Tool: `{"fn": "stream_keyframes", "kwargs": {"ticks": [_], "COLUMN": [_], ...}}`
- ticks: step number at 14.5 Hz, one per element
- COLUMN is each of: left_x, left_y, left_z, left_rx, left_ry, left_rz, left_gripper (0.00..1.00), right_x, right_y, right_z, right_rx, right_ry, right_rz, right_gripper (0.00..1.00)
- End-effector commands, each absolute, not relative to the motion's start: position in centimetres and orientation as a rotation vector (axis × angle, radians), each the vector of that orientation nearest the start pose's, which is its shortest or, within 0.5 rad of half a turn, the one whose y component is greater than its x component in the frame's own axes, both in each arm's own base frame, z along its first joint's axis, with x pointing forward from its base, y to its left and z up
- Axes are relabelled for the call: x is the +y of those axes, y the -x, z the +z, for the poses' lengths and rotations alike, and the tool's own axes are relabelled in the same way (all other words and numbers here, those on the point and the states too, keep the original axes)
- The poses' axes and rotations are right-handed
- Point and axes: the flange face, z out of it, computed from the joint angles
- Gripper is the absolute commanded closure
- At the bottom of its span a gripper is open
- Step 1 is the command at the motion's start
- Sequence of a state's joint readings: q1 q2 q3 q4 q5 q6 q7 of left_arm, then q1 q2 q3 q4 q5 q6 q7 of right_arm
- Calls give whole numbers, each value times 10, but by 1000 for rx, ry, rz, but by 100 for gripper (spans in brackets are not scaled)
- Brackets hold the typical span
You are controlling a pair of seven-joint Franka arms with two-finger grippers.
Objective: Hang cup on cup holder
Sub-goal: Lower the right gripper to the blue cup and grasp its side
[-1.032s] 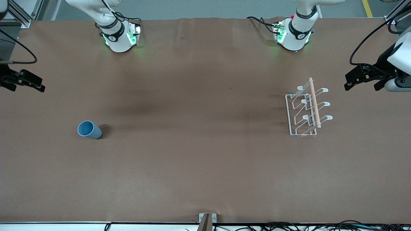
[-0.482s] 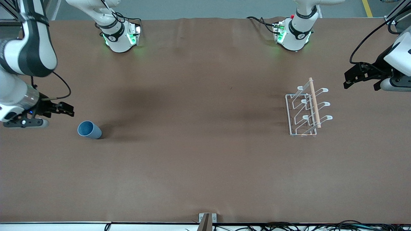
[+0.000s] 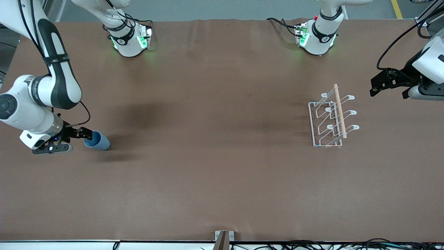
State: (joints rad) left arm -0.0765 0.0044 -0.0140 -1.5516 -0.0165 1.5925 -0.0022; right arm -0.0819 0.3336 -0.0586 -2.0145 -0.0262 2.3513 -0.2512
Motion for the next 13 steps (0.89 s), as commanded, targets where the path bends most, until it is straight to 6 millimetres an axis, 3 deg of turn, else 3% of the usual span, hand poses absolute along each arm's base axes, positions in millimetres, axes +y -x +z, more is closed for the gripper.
{"fn": "stream_keyframes", "kwargs": {"ticks": [1, 3, 5, 8, 11, 12, 13], "left_x": [-53, -55, -55, -56, -57, -58, -58], "left_y": [-556, -556, -555, -555, -557, -558, -559], "left_z": [635, 635, 634, 633, 629, 627, 627], "left_rx": [156, 157, 157, 159, 159, 159, 157], "left_ry": [3137, 3137, 3137, 3137, 3137, 3137, 3137], "left_rz": [-48, -48, -43, -34, -24, -19, -17], "left_gripper": [0, 0, 0, 0, 0, 0, 0], "right_x": [-84, -84, -83, -84, -86, -86, -86], "right_y": [-590, -591, -590, -589, -588, -589, -590], "right_z": [267, 257, 247, 238, 234, 235, 238], "right_rx": [-248, -252, -252, -244, -219, -211, -204], "right_ry": [3173, 3173, 3171, 3167, 3159, 3160, 3160], "right_rz": [23, 19, 35, 56, 62, 62, 62], "right_gripper": [0, 2, 13, 47, 89, 98, 100]}}
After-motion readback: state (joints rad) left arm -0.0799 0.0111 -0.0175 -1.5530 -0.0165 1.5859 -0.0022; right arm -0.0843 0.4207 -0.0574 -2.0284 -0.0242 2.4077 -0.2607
